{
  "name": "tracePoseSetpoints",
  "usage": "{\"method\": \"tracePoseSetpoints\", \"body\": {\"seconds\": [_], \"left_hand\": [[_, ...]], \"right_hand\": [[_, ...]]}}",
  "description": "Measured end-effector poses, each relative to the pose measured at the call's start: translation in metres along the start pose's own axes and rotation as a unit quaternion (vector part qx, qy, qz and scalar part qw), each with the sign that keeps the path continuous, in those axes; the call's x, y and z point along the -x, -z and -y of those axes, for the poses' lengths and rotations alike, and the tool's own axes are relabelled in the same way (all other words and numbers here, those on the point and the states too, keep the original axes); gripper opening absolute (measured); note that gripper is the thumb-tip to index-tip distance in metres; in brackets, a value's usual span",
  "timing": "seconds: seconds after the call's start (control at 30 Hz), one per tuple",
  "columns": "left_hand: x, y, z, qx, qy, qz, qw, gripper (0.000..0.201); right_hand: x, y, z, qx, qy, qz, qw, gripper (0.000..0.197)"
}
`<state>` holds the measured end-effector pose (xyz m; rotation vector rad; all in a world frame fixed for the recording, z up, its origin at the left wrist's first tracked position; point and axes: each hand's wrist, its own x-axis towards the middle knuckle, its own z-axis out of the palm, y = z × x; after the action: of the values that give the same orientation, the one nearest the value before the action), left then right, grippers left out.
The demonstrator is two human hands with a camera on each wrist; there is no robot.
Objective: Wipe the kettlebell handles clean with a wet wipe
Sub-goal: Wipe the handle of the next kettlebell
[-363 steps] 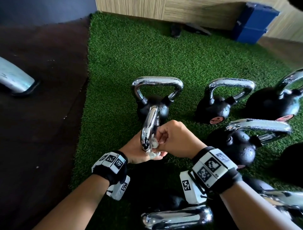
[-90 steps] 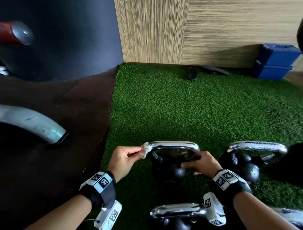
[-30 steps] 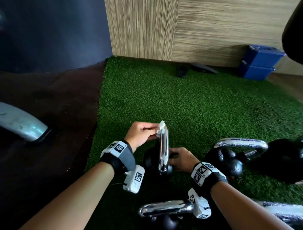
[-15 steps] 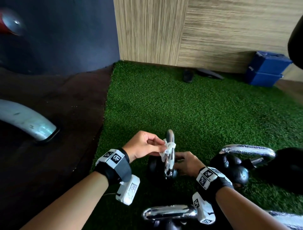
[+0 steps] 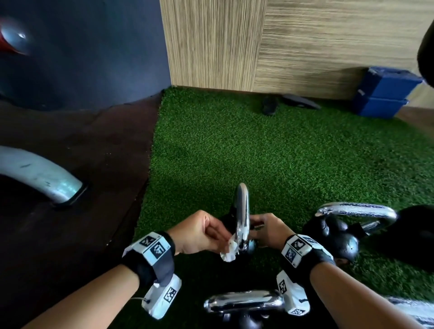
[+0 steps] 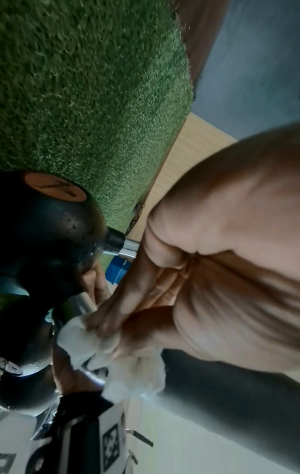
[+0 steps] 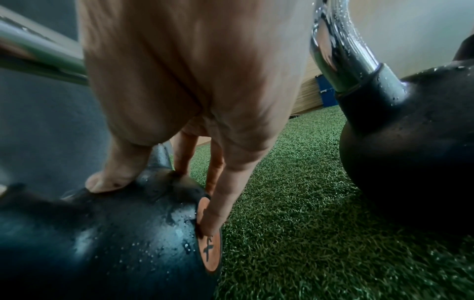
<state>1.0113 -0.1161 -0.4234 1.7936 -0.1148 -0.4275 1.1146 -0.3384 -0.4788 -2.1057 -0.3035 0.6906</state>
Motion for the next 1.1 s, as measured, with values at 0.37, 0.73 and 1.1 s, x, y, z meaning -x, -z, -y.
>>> {"method": "tracePoseSetpoints", "body": {"seconds": [0.37, 0.73, 1.1], "left_hand": [[0.003, -0.017, 0.023, -0.103, 0.006, -0.101, 0.99, 0.024], [-0.012, 0.015, -0.016, 0.311, -0.007, -0.195, 0.93, 0.03], [-0.021, 0.02, -0.035, 0.418, 0.005, -0.144, 0.897, 0.026]], "right_hand": [[0.008, -0.001, 0.006, 0.035, -0.002, -0.024, 0.999, 0.051], [0.025, 0.037, 0.088, 0.152, 0.151, -0.267, 0.939, 0.016], [0.046, 0.036, 0.138, 0.116, 0.3, -0.116, 0.94, 0.044]]}}
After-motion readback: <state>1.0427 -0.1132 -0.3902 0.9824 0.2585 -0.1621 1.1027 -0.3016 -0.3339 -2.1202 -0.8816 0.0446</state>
